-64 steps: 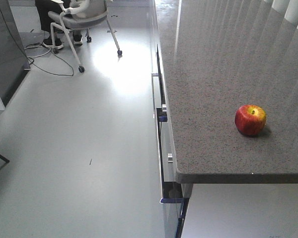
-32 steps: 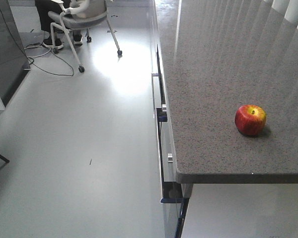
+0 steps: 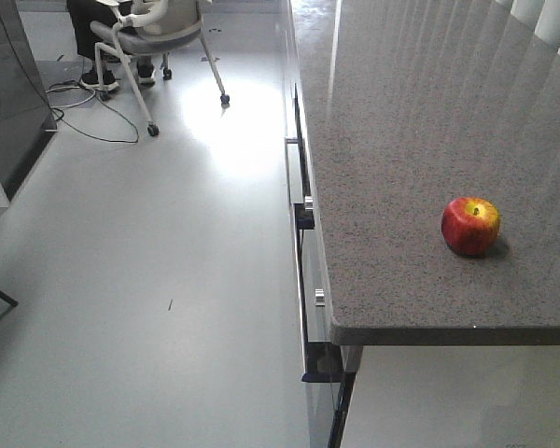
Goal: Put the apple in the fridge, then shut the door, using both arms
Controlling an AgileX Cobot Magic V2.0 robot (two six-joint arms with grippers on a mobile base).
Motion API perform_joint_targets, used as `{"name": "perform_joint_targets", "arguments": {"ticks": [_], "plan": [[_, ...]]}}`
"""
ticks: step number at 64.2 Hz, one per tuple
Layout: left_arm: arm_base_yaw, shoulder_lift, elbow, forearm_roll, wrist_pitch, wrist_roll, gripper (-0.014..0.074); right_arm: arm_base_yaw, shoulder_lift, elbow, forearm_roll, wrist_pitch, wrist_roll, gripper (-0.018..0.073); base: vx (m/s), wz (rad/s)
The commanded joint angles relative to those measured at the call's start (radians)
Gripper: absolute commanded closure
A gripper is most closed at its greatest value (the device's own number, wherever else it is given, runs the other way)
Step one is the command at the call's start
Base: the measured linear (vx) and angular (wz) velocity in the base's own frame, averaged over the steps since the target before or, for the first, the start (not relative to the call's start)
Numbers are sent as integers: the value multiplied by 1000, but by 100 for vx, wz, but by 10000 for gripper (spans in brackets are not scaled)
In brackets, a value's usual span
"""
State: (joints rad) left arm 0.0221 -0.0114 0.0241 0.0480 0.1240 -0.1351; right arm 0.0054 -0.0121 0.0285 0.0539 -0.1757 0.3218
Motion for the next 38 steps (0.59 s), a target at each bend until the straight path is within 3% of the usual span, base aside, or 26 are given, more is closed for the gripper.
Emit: {"name": "perform_joint_targets", "arguments": {"ticks": [1,11,16,27,38], "plan": [[-1,-15,-17,0,-75,-9,603,-7,-10,-4,17,-136,1,562,0,0],[-1,-15,-17,0,-75,-9,603,-5,-10,-14,39,-132,49,562,0,0],[-1,-15,-17,0,-75,-9,603,-5,-10,-62,33,-49,75,562,0,0],[-1,-15,-17,0,-75,-9,603,-5,33,-310,1,360,9,562,0,0],[-1,-15,-17,0,-75,-9,603,-5,181,-585,44,686,-192,559,0,0]]}}
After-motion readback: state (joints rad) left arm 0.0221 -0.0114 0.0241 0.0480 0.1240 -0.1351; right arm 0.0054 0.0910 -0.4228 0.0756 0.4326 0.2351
